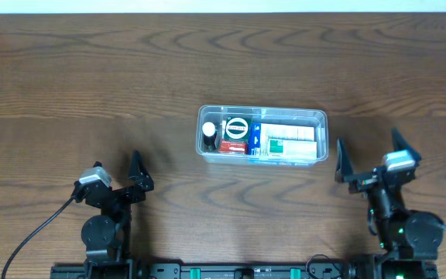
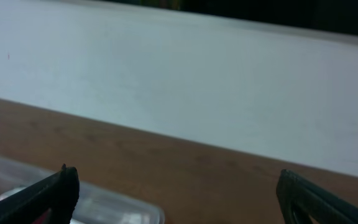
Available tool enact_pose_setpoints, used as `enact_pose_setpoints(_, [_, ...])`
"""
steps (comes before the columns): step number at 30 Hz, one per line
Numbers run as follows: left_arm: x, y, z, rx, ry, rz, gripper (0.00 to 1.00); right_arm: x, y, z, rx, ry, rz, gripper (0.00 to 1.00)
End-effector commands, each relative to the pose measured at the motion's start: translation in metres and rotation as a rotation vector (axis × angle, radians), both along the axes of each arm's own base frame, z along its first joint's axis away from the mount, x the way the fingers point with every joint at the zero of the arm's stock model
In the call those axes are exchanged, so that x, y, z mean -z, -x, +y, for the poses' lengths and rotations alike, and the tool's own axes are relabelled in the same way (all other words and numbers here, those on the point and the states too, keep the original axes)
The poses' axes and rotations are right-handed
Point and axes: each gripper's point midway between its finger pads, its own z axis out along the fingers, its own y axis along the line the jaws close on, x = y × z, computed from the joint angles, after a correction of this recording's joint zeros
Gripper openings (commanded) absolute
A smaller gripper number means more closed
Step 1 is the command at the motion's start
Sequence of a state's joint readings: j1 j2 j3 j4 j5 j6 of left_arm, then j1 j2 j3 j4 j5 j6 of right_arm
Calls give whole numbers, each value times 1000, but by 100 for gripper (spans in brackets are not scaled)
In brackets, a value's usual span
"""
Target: Pack container
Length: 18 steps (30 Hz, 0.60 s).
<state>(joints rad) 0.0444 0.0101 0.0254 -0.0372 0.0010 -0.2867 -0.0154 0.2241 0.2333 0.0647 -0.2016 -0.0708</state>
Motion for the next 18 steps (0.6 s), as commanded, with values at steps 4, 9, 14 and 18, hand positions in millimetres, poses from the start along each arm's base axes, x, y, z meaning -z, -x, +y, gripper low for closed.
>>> enact_pose_setpoints(4, [18,1,2,-11,-15,55,98,28,6,2,-6,-14,-6,99])
enact_pose_setpoints(9, [18,1,2,-11,-15,55,98,53,2,-2,17,-16,40,99])
enact_pose_setpoints(14, [18,1,2,-11,-15,54,98,62,1,-7,47,-17,66,99])
enact_pose_setpoints(18, [18,1,3,-11,-15,55,98,71,4,-9,55,-17,96,99])
